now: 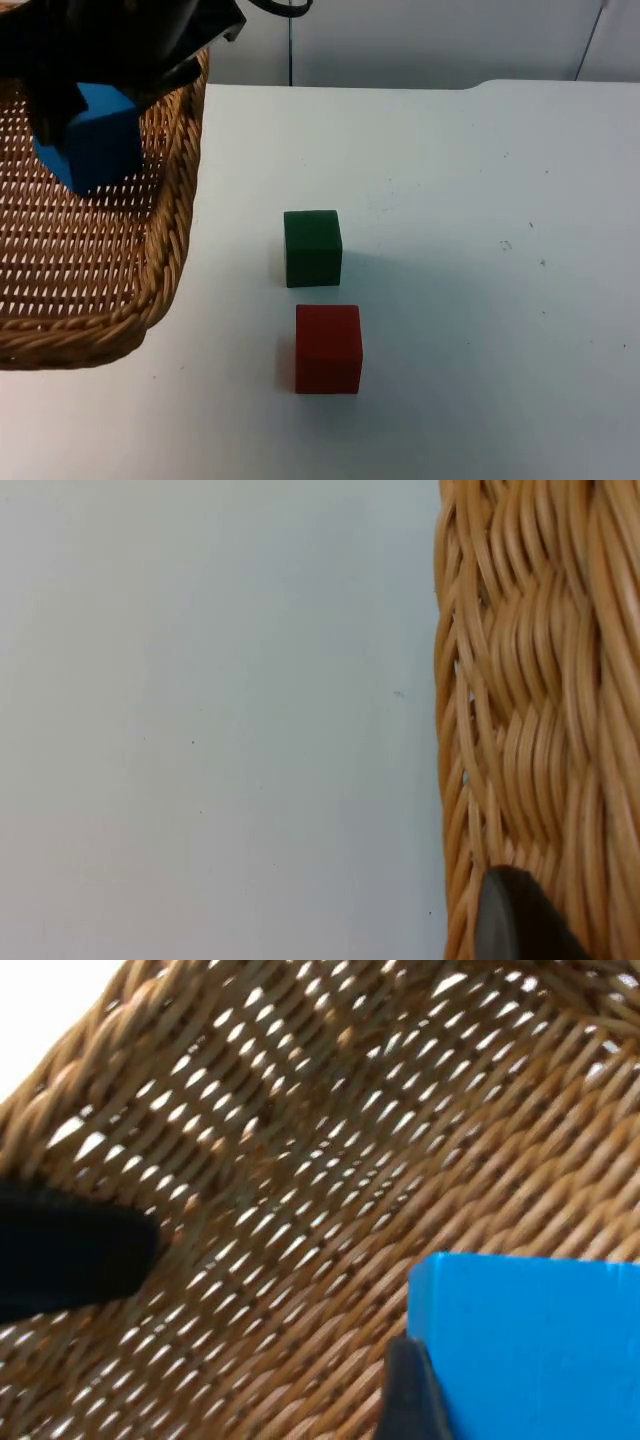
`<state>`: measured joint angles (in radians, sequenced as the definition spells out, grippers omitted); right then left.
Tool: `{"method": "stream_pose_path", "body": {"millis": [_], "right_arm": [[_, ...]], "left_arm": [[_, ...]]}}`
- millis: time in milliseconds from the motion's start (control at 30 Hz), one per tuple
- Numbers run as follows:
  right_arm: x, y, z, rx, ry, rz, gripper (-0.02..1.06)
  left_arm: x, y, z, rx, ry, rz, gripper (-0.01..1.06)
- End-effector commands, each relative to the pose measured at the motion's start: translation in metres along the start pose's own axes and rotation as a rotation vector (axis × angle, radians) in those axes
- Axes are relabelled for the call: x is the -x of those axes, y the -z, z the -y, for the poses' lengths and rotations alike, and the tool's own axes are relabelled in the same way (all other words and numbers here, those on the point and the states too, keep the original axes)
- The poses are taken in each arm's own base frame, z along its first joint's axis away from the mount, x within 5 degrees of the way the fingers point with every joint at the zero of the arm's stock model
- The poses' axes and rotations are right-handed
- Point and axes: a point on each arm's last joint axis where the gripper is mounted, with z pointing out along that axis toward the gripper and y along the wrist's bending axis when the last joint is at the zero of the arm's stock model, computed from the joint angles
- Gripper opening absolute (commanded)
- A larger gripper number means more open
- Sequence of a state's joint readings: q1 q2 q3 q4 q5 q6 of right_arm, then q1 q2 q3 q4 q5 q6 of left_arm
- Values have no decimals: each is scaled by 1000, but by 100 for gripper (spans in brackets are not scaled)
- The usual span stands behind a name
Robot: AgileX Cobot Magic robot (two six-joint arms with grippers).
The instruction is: Pick up the basket with the left hand and place the blue cube into the basket with the right hand.
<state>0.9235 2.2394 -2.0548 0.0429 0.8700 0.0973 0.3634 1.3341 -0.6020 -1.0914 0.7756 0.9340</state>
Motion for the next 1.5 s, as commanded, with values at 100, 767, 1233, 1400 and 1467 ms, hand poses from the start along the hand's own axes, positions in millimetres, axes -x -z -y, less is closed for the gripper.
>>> {"method": "stream_pose_path", "body": {"millis": [100, 767, 1233, 1400, 1467], "right_arm": [[1, 0, -4, 30, 13, 8, 68], [22, 96, 1, -88, 114, 137, 68], [25, 198, 7, -188, 206, 298, 66], [-2, 221, 9, -189, 226, 397, 66], [-14, 223, 10, -182, 227, 404, 66]], "left_arm": [[0, 0, 2, -28, 28, 12, 0], [1, 0, 2, -26, 24, 14, 0], [3, 0, 0, 0, 27, 37, 0], [3, 0, 0, 0, 27, 37, 0], [3, 0, 0, 0, 27, 37, 0]]}}
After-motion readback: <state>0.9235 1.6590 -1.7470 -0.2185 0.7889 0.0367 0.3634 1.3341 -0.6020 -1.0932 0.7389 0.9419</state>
